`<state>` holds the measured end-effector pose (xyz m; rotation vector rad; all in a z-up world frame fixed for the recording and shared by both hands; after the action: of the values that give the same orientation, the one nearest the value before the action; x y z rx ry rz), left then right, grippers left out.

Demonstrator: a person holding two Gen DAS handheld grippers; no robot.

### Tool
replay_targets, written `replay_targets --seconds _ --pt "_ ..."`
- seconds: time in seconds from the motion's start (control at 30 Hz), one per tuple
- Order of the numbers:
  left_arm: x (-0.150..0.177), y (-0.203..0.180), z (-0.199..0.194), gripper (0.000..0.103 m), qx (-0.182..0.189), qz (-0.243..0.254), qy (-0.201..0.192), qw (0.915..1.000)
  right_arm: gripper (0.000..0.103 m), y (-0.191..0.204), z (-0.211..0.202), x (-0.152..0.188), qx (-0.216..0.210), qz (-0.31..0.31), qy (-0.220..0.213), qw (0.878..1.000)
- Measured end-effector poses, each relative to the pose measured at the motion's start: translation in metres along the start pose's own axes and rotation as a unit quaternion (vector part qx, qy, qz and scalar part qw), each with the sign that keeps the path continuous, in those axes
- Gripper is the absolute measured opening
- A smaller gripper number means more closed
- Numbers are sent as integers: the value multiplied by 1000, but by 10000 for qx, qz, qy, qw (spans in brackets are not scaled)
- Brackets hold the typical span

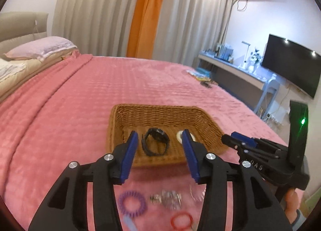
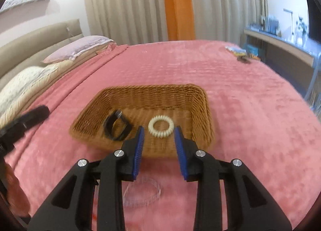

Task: Organize jewelry
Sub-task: 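Grasp the blue clip with the left tool while the right tool grasps the clear coil bracelet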

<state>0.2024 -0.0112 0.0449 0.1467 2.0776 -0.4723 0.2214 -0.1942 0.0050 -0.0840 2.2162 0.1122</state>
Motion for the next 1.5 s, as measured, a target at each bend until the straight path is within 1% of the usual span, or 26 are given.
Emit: replay_targets --seconds 0.07,0.1,0.17,0.23,0.27,0.37,0.43,0.5,0.57,0.63,0.7,0.77,0.87,0.97,1.03,1.07,1.17,1.2,1.23,1.27,1.3,1.33,1.4,1.5 --pt "10 5 -25 59 18 -115 -117 9999 28 7 -14 12 10 -111 -17 9999" --pt "15 8 -34 63 -19 -184 -146 9997 28 11 -23 21 45 -157 -12 9999" --pt "26 13 -45 64 -77 -293 -141 9994 28 19 -36 41 -51 -180 69 9998" --pt "42 19 -52 64 -84 -424 -49 9991 28 25 -45 60 -108 -197 133 9997" --pt "52 24 -54 64 -144 -483 27 9987 28 29 -48 71 -131 -214 185 9995" --pt "73 36 -49 64 -168 -656 219 9975 28 41 -48 96 -304 -194 382 9986" --pt "87 45 -43 62 -162 -776 348 9962 28 50 -48 113 -564 -149 510 9970" --pt "100 53 -34 62 -124 -912 467 9947 28 58 -51 124 -560 -232 512 9968" --pt "112 57 -25 62 -133 -946 622 9935 28 67 -54 128 -503 -463 520 9963" --pt "121 61 -14 60 -175 -952 814 9920 28 75 -51 130 -480 -601 581 9953" --pt "125 63 -7 59 -162 -962 956 9906 28 81 -50 135 -441 -742 619 9943" --pt "130 64 -4 59 -149 -989 1022 9897 28 82 -48 137 -463 -797 637 9937" --pt "134 64 1 59 -161 -1003 1121 9885 28 84 -44 139 -630 -816 694 9922" --pt "139 63 9 59 -222 -965 1307 9865 28 85 -39 140 -606 -841 774 9916" --pt "140 61 11 59 -303 -886 1346 9865 28 88 -35 142 -553 -913 826 9909" --pt "141 60 12 58 -350 -837 1364 9865 28 90 -32 142 -513 -959 864 9903" --pt "145 56 17 43 -585 -610 1463 9856 28 93 -28 143 -444 -1074 900 9891" --pt "146 56 17 34 -678 -537 1476 9853 28 94 -27 144 -457 -1083 910 9889" --pt "146 54 18 27 -723 -466 1480 9852 28 93 -26 144 -449 -1073 936 9888" --pt "146 53 17 16 -707 -438 1481 9855 18 92 -26 144 -424 -1046 933 9892" --pt "146 53 17 13 -694 -428 1480 9856 11 89 -26 143 -428 -992 920 9899" --pt "146 53 16 11 -691 -434 1472 9857 10 85 -29 142 -416 -882 872 9914" --pt "145 54 15 11 -661 -452 1448 9862 8 74 -34 139 -399 -628 758 9943" --pt "145 52 14 11 -636 -415 1424 9869 8 48 -40 135 -429 25 627 9971"
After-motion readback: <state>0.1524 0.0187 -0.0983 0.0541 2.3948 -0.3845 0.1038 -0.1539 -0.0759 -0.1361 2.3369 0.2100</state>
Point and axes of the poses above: each gripper's, at about its wrist camera, not at the fingertips, and z roughly the way its jaws point, y to its left, x to its underside, the point moved 6 cm from there along z, roughly the way its jaws point, and after that the axes turned 5 degrees about -z, right-handed, at the moved point
